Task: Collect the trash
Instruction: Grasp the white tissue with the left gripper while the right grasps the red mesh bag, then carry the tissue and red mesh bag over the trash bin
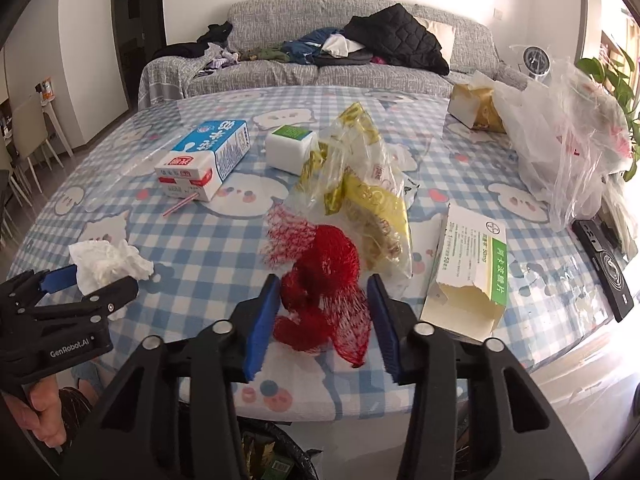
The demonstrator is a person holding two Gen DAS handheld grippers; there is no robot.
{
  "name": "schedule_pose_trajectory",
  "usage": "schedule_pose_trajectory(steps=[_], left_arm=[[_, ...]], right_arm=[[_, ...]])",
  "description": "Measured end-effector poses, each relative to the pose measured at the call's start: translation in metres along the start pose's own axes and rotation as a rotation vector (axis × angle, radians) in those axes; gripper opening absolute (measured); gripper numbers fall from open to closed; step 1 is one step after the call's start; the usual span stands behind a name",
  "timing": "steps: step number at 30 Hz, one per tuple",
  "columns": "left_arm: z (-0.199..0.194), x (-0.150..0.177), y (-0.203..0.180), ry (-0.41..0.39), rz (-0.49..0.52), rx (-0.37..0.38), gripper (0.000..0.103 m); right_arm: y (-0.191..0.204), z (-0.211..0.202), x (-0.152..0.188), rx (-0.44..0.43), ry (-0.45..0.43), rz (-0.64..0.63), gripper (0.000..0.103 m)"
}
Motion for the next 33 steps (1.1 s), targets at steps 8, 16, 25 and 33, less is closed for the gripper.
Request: schedule_pose_trajectory(steps=[8, 16, 25, 33], left_arm=[[-0.001, 0.002, -0.001, -0.016, 0.016, -0.007, 0.049], [-0.003, 0.003, -0.003, -0.011, 0.031, -0.002, 0.018], [-0.005, 0.004, -0.006, 0.002, 0.048, -0.006, 0.011], [-0.013, 0.007, -0.005, 0.007, 0.027, 0.017, 0.011]], right_arm=[[0.003, -0.004, 0.0, -0.01, -0.005, -0.005, 0.031], [0.004, -0.006, 0.0, -0.021, -0.005, -0.007, 0.023], [0.005, -0.012, -0.001, -0.035, -0.013, -0.009, 0.02], [0.009, -0.022, -0.003, -0.055, -0.025, -0.013, 0.02]])
Point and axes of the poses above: each gripper's, at about its wrist camera, not at the fingertips, and z roughly the way its jaws point, y to its left, x to its underside, the point moved 5 cm from there along z, roughly the way its jaws point, and after that the axes turned 5 degrees about -x, right-handed, at the moved point
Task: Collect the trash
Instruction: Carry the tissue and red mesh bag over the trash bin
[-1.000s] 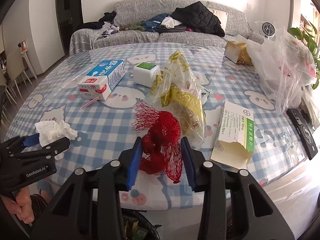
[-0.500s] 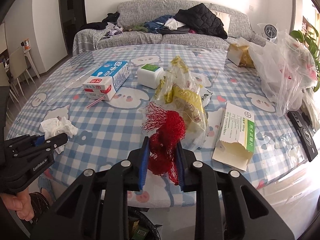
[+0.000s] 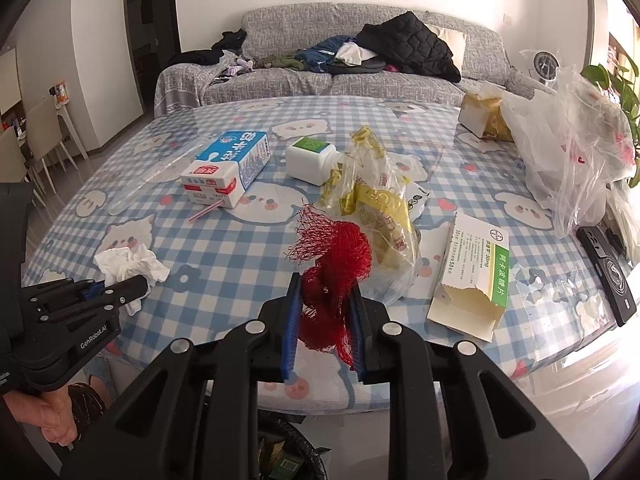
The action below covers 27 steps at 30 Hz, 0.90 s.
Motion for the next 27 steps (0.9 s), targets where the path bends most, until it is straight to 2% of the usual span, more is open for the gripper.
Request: schedule_pose_trajectory(steps=[10, 27], left_arm=[[-0.029, 0.004, 0.003, -0.035, 0.003, 0.007, 0.011], [-0.076, 0.045, 0.011, -0.046, 0.021, 0.002, 0.011]], right_arm=[[0.01, -0.023, 0.0, -0.028, -0.027, -0.008, 0.02], [0.048, -0.064, 0.031, -0.072, -0.033, -0.051, 0.019]])
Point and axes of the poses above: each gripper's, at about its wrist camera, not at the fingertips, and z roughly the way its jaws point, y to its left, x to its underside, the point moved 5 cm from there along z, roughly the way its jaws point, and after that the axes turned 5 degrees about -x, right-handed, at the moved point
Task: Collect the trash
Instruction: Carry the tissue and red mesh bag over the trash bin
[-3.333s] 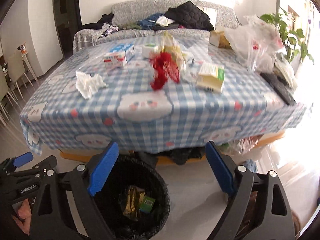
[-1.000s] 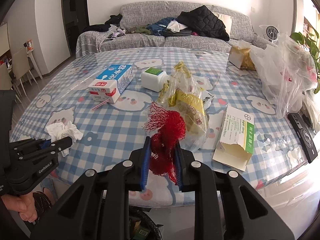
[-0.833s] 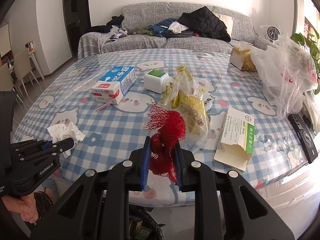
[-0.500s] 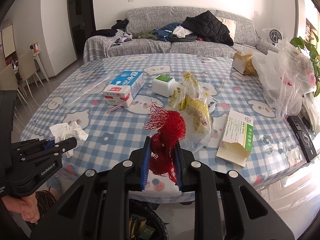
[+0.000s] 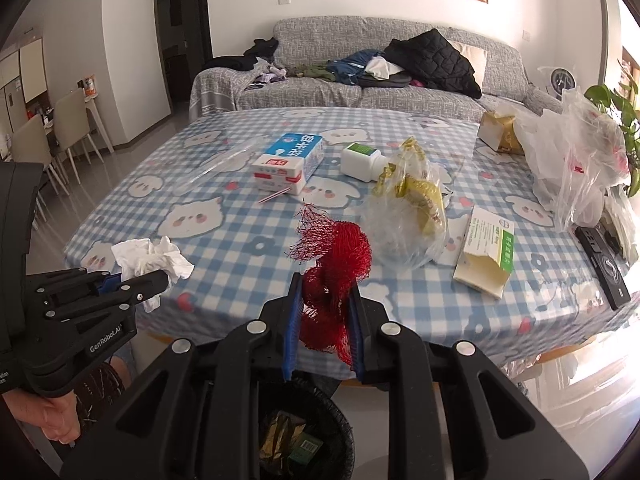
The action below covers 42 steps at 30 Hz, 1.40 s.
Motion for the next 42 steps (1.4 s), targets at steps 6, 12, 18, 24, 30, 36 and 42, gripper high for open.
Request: schedule_pose_trajectory(steps=[6, 12, 18, 24, 30, 36, 42], left_arm=[[-0.015, 0.017, 0.0, -0.003, 0.0, 0.007, 0.011], [-0.028, 0.037, 0.0, 0.003, -0.004, 0.018, 0.011], [-0.039, 0.056, 0.003, 0.012, -0.013, 0.021, 0.011], [-0.044, 0.079, 0.008, 0.026, -0.028, 0.014, 0.011], [-0.039, 0.1, 0.01, 0.06, -0.045, 0.023, 0.011], [-0.033, 0.122, 0.011, 0.095, -0.064, 0.025, 0.011], [-0.015, 0.14, 0.004, 0.121, -0.054, 0.027, 0.011]], right_arm=[[0.008, -0.013, 0.019, -0.008, 0.011, 0.003, 0.019], [0.014, -0.022, 0.04, -0.006, 0.03, 0.004, 0.019], [0.021, -0.031, 0.06, -0.008, 0.052, 0.002, 0.019], [0.024, -0.03, 0.081, -0.01, 0.084, 0.019, 0.018], [0.025, -0.022, 0.1, -0.002, 0.125, 0.016, 0.018], [0.029, -0.012, 0.122, -0.003, 0.174, 0.021, 0.018], [0.032, 0.002, 0.141, -0.004, 0.21, 0.012, 0.018]])
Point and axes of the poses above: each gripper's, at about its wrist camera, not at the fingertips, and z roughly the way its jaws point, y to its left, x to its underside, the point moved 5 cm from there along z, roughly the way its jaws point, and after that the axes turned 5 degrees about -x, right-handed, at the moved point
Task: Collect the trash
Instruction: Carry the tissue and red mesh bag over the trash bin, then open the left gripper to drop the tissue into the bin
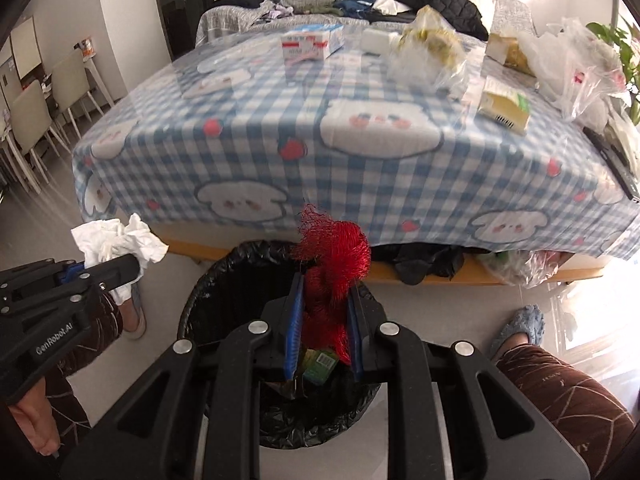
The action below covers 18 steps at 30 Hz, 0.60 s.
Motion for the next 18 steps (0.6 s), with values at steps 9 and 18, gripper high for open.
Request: schedule_pose_trajectory(steps=[9, 18], left_arm=[[0.037, 0.014, -0.003, 0.051, -0.006, -0.013, 0.011], [0.071, 0.022, -0.002, 0.087, -0.017, -0.02, 0.011]], right_arm=[[-0.004, 0.043, 0.017, -0.023, 0.068, 0.029, 0.018], [0.001, 0.07, 0.024, -0.019, 0.084, 0.024, 0.018]])
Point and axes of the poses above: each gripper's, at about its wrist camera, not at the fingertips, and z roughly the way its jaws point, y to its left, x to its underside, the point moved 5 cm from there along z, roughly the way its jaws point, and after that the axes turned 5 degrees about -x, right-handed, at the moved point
